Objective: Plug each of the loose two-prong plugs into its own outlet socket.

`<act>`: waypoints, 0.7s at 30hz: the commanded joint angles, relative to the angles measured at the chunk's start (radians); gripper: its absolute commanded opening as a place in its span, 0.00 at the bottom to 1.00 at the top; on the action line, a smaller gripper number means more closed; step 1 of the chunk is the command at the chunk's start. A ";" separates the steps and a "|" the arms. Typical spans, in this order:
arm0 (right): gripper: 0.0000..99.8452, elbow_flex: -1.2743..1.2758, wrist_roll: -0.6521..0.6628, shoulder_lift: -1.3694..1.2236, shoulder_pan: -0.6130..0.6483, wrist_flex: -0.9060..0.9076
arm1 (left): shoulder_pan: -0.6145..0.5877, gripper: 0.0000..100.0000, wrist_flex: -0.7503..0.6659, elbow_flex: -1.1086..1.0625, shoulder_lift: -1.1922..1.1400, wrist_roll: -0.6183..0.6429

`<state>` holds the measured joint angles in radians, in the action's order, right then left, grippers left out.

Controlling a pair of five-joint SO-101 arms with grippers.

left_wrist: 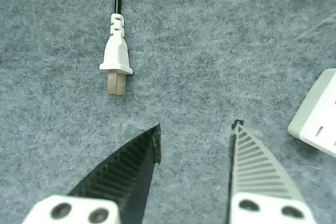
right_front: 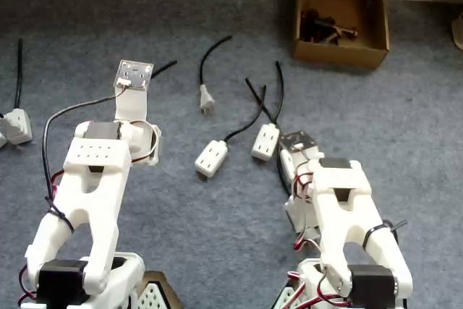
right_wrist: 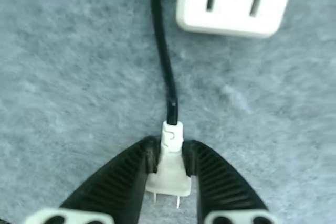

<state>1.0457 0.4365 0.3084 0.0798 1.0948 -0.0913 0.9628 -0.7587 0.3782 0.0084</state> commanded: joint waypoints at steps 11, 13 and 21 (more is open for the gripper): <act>0.01 -0.007 -0.008 -0.022 -0.005 -0.028 | -0.012 0.21 -0.014 0.004 0.039 0.006; 0.01 -0.007 -0.008 -0.015 -0.007 -0.022 | -0.012 0.21 -0.014 0.004 0.039 0.006; 0.01 -0.151 -0.008 -0.013 -0.004 0.051 | -0.012 0.21 -0.014 0.004 0.039 0.006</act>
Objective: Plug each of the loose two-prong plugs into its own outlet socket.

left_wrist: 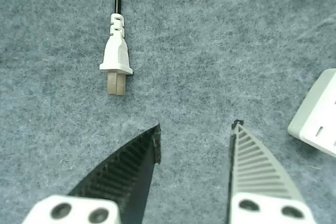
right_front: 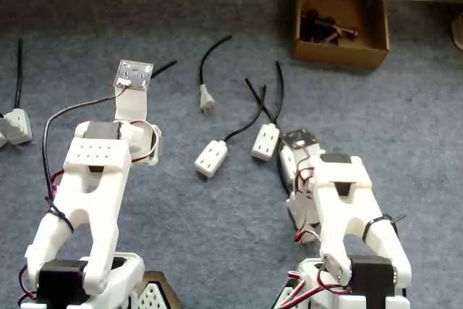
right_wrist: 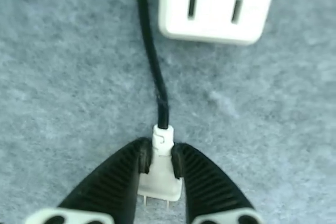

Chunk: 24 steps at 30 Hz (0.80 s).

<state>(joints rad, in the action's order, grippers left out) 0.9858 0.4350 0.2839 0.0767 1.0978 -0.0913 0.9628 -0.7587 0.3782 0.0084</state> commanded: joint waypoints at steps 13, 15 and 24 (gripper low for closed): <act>0.01 -0.361 0.078 0.012 0.013 0.329 | -0.012 0.21 -0.015 0.004 0.039 0.006; 0.01 -0.387 0.080 0.012 0.015 0.357 | -0.012 0.21 -0.015 0.004 0.039 0.006; 0.01 -0.544 0.080 0.013 0.033 0.512 | -0.012 0.21 -0.015 0.004 0.039 0.006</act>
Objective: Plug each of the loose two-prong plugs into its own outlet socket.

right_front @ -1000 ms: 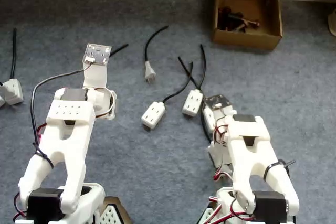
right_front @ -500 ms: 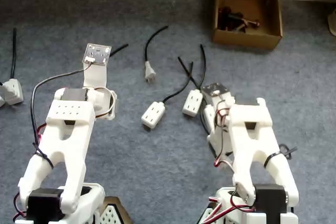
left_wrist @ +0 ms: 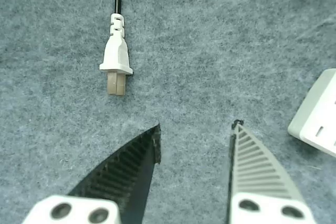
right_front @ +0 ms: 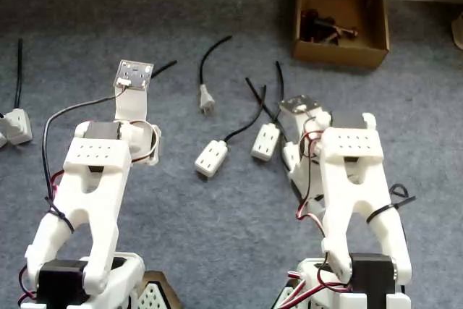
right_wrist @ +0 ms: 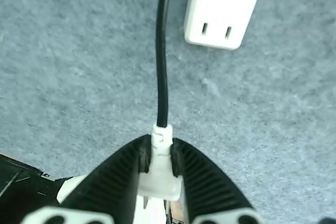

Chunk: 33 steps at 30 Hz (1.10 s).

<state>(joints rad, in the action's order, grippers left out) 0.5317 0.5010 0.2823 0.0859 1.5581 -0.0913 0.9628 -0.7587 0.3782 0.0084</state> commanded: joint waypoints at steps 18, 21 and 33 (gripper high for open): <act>0.01 -0.150 0.014 0.389 0.159 0.110 | -0.007 0.21 -0.023 -0.007 0.038 0.006; 0.01 -0.147 0.014 0.429 0.159 0.081 | -0.007 0.21 -0.048 -0.021 0.038 0.006; 0.01 0.048 0.008 0.503 0.225 -0.085 | -0.007 0.21 -0.064 -0.028 0.039 0.006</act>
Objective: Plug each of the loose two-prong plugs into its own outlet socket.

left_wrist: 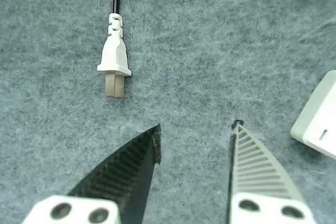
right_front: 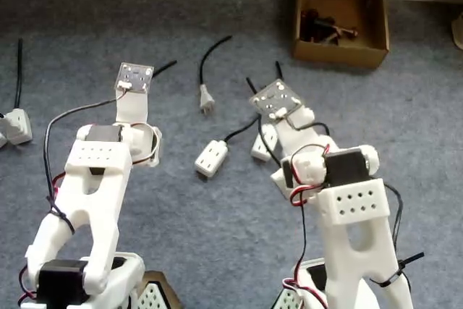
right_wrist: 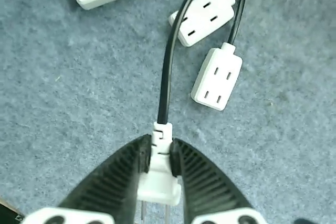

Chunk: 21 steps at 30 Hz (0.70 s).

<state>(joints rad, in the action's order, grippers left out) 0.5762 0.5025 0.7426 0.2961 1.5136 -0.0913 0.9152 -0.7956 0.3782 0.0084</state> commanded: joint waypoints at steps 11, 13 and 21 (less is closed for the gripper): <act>0.01 0.211 -0.021 0.153 0.087 -0.239 | 0.018 0.21 -0.012 0.007 0.039 0.005; 0.01 0.246 -0.071 0.173 0.113 -0.305 | 0.036 0.21 -0.017 -0.005 0.039 0.005; 0.01 0.354 -0.164 0.194 0.196 -0.484 | 0.048 0.21 -0.017 -0.010 0.044 -0.068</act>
<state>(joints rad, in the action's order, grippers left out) 0.9198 0.3675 0.8976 0.4757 1.1009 -0.0713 0.9122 -0.8155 0.3782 -0.0468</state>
